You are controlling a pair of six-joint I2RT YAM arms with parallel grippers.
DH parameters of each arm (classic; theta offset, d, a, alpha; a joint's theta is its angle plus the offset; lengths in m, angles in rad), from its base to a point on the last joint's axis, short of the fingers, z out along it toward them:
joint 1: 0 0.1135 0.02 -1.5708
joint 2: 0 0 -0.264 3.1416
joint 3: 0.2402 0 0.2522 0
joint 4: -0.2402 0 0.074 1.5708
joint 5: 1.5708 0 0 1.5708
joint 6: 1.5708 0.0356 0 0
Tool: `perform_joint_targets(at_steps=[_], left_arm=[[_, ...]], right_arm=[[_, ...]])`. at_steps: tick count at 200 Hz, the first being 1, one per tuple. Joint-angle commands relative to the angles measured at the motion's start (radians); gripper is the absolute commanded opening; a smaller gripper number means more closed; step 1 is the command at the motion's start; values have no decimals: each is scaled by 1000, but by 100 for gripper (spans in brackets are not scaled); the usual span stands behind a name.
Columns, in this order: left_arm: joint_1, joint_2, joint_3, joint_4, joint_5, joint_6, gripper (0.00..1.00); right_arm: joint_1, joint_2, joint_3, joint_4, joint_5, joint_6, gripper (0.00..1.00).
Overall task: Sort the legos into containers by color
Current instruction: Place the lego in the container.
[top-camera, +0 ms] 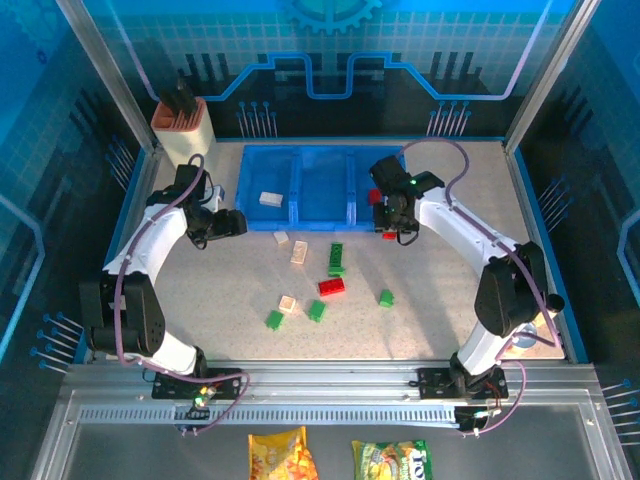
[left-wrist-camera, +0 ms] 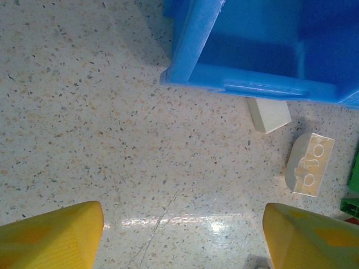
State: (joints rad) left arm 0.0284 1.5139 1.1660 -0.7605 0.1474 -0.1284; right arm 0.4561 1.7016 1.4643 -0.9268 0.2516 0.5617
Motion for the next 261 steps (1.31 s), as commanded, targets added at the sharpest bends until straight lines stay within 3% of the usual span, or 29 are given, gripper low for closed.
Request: perform_joint_targets(at_steps=[1,114,261], left_arm=[[10,-20,4,-2,8,12,76],[10,-17,0,-1,-6,12,76],[12,-12,-2,-2,-11,15,76]], right_arm=[[-29,48,63,-27,-16,-55,37],[-104,283,249,104,-86,-244,37],[-137,461,311,132,-136,-259,37]])
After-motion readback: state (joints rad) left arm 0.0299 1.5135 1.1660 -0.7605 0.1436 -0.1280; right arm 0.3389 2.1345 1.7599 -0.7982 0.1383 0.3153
